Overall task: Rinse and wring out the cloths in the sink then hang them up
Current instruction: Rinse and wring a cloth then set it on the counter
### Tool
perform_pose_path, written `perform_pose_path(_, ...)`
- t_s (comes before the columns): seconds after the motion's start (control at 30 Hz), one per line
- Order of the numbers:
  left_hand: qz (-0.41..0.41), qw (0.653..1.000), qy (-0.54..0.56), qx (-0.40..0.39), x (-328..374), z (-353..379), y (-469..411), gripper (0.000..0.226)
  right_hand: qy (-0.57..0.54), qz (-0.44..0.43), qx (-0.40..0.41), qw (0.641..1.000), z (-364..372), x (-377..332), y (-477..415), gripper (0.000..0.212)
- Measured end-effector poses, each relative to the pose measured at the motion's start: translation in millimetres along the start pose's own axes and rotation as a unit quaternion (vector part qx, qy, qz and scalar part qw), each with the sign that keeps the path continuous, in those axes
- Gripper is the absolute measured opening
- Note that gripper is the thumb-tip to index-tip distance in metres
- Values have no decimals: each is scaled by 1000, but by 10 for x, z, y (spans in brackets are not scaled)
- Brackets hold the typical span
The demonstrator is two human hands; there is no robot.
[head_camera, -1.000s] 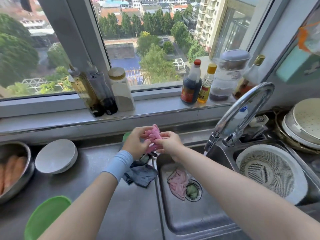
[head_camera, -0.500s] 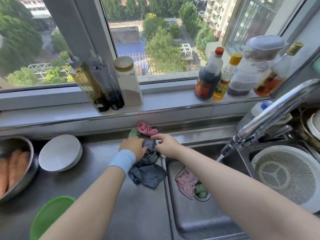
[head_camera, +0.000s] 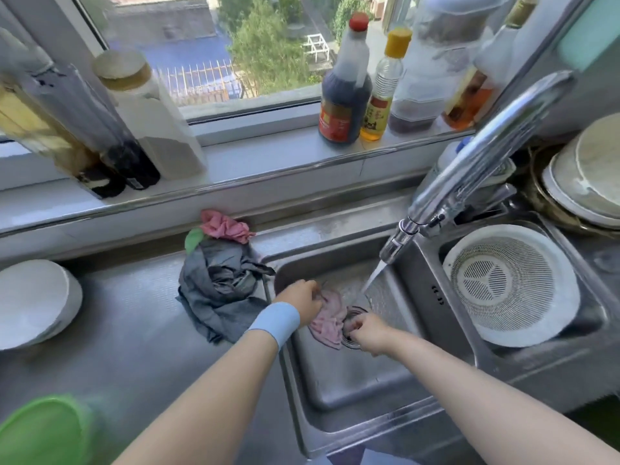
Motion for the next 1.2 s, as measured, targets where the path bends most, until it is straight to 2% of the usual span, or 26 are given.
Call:
perform_pose_path(0.1,-45,998,0,-47,-92,326,-199,43,10,-22,-15,1000,93,133,-156,24)
perform_pose_path(0.23,-70,989,-67,-108,-181,698,-454,53,-27,-15,-21,999,214,258,-446,39)
perform_pose_path(0.37,-73,988,-32,-129,-167,915,-627,52,-61,-10,-22,998,243,260,-684,51)
perform_pose_path(0.47,-101,981,-9,-165,-195,1061,-714,51,-44,-13,-59,997,307,247,-804,56)
perform_pose_path(0.6,-128,981,18,-142,-313,1115,-798,41,-68,-7,-104,992,472,235,-889,48)
perform_pose_path(0.73,-147,976,94,-128,-386,1034,-753,44,-208,15,-36,977,509,180,-871,27)
perform_pose_path(0.83,-156,970,150,-114,-358,953,-708,35,-353,75,-17,933,455,217,-776,39)
perform_pose_path(0.93,-160,958,224,-84,-227,845,-602,16,-410,95,-5,907,351,219,-661,52)
perform_pose_path(1.0,-140,952,264,-62,-85,754,-514,19,-396,80,-7,915,274,194,-576,59)
perform_pose_path(1.07,-113,946,297,-57,77,639,-392,22,-354,46,-19,934,194,124,-457,55)
perform_pose_path(1.2,-51,952,300,-15,358,263,-173,17,-267,-5,21,964,-107,-1,-196,23)
Point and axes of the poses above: each hand's wrist, its own y-axis away from the middle knuckle, its own z-axis out of the palm, x = y × z, the point moved 7 cm from there along -y, towards the middle knuckle, and after that the axes turned 2 degrees about -x, right-handed, at the moved point
